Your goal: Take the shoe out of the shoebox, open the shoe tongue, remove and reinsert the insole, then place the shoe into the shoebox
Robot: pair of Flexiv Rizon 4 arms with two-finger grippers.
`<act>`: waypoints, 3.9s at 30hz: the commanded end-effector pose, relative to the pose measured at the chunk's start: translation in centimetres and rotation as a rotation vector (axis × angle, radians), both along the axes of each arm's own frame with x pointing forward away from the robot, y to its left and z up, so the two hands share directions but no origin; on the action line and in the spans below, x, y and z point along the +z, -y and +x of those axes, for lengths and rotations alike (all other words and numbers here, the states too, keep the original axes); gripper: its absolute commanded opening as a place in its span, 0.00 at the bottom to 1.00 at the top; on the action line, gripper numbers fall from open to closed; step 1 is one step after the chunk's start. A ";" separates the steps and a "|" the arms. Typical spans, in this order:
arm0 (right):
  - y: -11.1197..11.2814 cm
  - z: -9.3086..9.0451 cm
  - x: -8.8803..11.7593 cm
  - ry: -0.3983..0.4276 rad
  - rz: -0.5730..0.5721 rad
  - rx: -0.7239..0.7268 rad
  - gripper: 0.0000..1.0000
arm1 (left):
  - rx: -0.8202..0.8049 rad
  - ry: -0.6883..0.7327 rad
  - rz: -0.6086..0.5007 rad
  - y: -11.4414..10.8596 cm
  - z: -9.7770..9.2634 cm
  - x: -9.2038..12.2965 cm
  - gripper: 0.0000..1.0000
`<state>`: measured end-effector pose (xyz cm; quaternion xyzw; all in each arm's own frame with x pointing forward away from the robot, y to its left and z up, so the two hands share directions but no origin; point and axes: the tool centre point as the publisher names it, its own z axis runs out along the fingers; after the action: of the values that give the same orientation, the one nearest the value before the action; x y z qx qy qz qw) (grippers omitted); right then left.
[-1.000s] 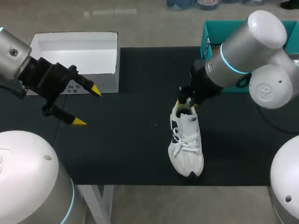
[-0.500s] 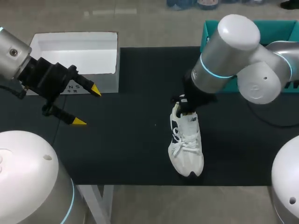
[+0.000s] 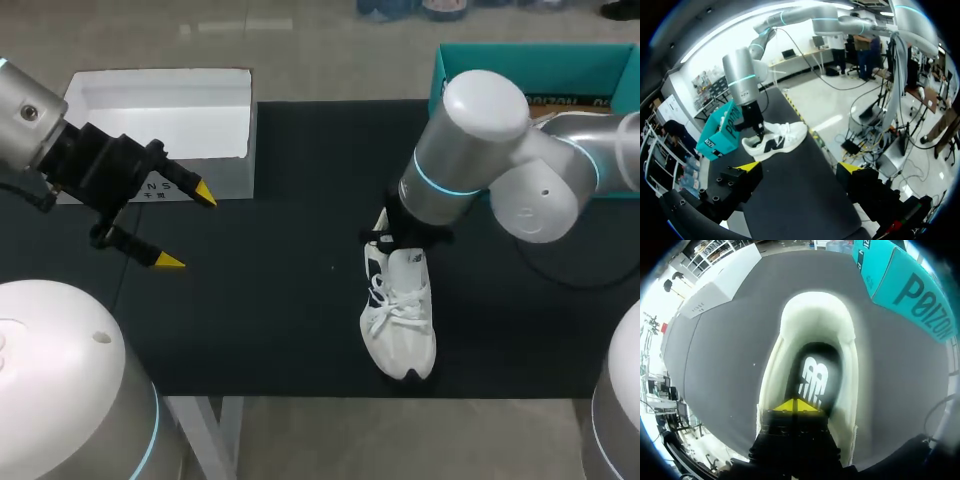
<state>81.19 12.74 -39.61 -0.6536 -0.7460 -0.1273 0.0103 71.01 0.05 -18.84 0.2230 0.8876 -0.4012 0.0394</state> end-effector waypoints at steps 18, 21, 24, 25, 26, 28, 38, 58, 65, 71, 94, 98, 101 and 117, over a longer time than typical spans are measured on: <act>0.2 1.9 5.3 0.102 -0.028 0.059 0.00 | -0.001 -0.001 0.004 0.0 0.0 0.1 1.00; 0.3 2.5 4.5 0.090 -0.042 0.064 0.00 | -0.001 -0.001 0.004 0.0 0.0 0.1 1.00; 0.7 2.9 3.4 0.071 -0.059 0.059 0.00 | -0.001 -0.001 0.004 0.0 0.0 0.1 1.00; 0.9 3.0 3.0 0.064 -0.063 0.057 0.00 | -0.001 -0.001 0.004 0.0 0.0 0.1 1.00; 1.0 3.1 2.5 0.055 -0.066 0.055 0.00 | -0.001 -0.001 0.004 0.0 0.0 0.1 1.00; 1.2 3.3 1.7 0.041 -0.076 0.053 0.00 | -0.001 -0.001 0.004 0.0 0.0 0.1 1.00; 1.3 2.6 -0.2 -0.027 -0.088 0.061 0.00 | -0.001 -0.001 0.004 0.0 0.0 0.1 1.00; 2.9 2.0 5.6 -0.061 -0.194 0.065 0.00 | -0.001 -0.001 0.004 0.0 0.0 0.1 1.00; 2.8 0.9 5.4 -0.086 -0.200 0.053 0.00 | -0.001 -0.001 0.004 0.0 0.0 0.1 1.00; 2.2 -0.1 3.9 -0.111 -0.202 0.055 0.00 | -0.001 -0.001 0.004 0.0 0.0 0.1 1.00; 1.9 -1.4 2.0 -0.169 -0.205 0.017 0.46 | -0.001 -0.001 0.004 0.0 0.0 0.1 1.00; 2.0 -1.5 2.1 -0.175 -0.206 0.015 0.85 | -0.001 -0.001 0.004 0.0 0.0 0.1 1.00; 2.0 -1.6 2.1 -0.176 -0.206 0.015 1.00 | -0.001 -0.001 0.004 0.0 0.0 0.1 1.00; 1.7 -1.2 2.6 -0.156 -0.212 0.026 1.00 | -0.001 -0.001 0.004 0.0 0.0 0.1 1.00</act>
<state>80.06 10.98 -37.05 -0.6490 -0.7608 0.0035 0.0019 71.01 0.06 -18.84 0.2230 0.8876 -0.4012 0.0394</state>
